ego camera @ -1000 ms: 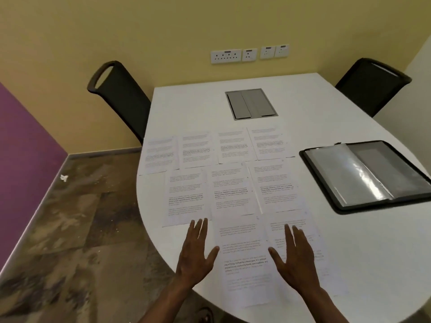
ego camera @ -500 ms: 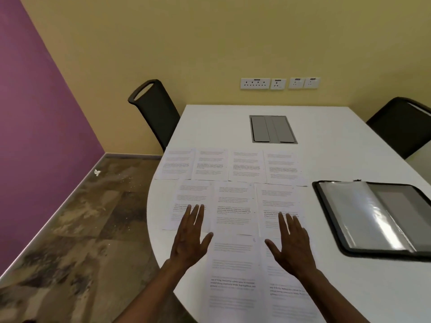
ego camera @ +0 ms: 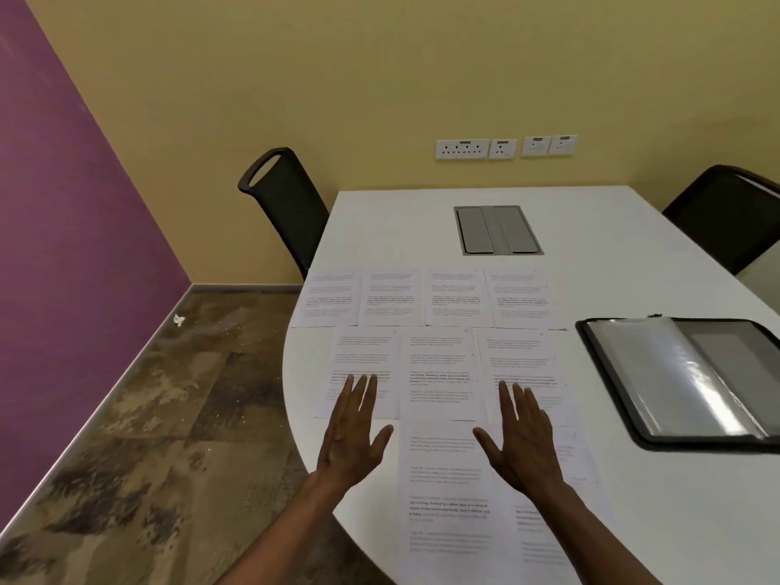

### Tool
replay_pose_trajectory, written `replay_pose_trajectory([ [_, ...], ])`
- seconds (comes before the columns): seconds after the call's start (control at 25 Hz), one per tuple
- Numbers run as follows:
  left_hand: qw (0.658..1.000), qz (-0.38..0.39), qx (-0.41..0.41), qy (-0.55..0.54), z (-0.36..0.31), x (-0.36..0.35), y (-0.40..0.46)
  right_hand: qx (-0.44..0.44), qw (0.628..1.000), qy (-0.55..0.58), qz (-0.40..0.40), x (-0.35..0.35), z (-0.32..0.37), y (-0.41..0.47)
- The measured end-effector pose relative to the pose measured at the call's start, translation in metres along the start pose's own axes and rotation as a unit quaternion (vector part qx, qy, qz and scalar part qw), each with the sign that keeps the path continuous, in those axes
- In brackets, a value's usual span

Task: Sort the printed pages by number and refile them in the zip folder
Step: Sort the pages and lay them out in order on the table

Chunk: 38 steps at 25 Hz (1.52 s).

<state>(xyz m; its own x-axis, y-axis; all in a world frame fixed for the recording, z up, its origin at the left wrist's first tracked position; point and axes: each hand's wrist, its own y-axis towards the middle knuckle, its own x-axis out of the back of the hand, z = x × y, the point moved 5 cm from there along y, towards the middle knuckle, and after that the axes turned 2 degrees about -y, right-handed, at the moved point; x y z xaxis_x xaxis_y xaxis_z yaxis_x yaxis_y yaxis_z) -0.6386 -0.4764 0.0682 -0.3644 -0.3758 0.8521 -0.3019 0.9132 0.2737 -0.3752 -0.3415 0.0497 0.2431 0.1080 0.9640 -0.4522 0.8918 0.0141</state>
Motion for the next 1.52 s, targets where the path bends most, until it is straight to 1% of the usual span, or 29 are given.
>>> replay_pose_trajectory([
  [0.36, 0.999, 0.034, 0.005, -0.005, 0.070, 0.016, -0.016, -0.018, 1.000, 0.013, 0.005, -0.037, 0.068, -0.014],
  [0.48, 0.999, 0.034, 0.004, -0.010, 0.091, 0.023, -0.016, -0.021, 1.000, 0.007, 0.014, -0.048, 0.091, -0.012],
  [0.8, 0.999, 0.049, -0.010, -0.005, 0.115, 0.029, 0.008, -0.017, 1.000, 0.002, 0.012, -0.059, 0.121, 0.005],
  [0.96, 0.998, 0.057, 0.029, -0.028, 0.127, 0.024, 0.030, 0.007, 1.000, -0.002, 0.023, -0.058, 0.129, 0.039],
  [1.2, 0.990, 0.054, 0.113, -0.062, 0.154, 0.031, 0.072, 0.053, 0.997, 0.039, 0.028, -0.055, 0.162, 0.107],
  [1.36, 0.980, 0.062, 0.167, -0.086, 0.181, 0.028, 0.106, 0.059, 0.995, 0.077, 0.032, -0.062, 0.188, 0.150],
  [1.52, 0.974, 0.081, 0.186, -0.097, 0.215, 0.018, 0.158, 0.045, 0.993, 0.100, 0.041, -0.076, 0.214, 0.205],
])
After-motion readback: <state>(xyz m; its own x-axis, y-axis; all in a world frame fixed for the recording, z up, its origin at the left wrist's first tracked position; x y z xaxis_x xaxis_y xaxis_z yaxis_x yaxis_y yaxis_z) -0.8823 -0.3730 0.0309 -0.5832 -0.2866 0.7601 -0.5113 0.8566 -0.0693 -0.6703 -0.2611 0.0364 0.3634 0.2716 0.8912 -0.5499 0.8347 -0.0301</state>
